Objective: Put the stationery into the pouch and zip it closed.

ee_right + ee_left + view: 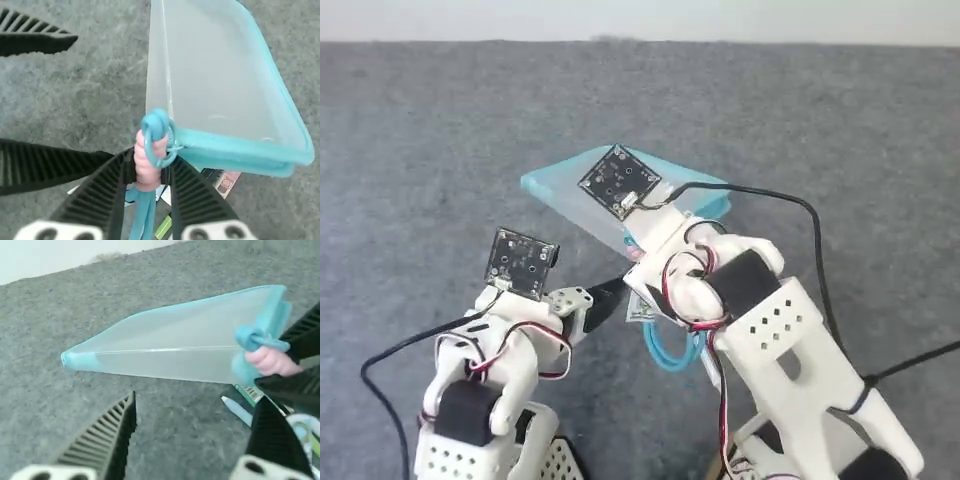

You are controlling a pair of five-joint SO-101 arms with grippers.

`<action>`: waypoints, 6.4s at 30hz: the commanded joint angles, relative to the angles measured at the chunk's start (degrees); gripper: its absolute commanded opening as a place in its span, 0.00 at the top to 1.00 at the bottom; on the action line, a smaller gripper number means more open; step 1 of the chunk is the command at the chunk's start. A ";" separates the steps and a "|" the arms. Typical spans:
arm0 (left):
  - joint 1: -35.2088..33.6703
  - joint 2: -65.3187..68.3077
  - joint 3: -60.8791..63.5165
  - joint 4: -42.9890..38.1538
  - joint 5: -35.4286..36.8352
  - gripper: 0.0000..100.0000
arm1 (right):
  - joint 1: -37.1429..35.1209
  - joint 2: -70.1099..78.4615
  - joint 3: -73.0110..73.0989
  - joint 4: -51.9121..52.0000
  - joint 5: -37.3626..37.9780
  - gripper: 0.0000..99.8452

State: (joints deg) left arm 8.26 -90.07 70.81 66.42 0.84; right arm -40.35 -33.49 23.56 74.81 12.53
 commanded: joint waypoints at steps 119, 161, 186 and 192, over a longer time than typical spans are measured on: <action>-21.27 -0.79 12.62 -20.04 2.73 0.99 | 10.24 -14.99 14.24 1.54 10.46 0.99; -21.27 -0.79 12.79 -19.96 2.99 0.99 | 0.04 5.05 16.35 -30.20 16.09 0.74; -16.97 -0.44 13.05 -19.69 2.73 0.99 | -3.30 5.41 16.18 -36.53 16.26 0.93; -16.97 -0.44 13.05 -19.69 2.73 0.99 | -3.21 5.41 16.35 -36.18 15.91 0.99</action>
State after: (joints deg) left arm -9.05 -89.71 84.70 48.66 2.59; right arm -42.90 -27.60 43.69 39.56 28.18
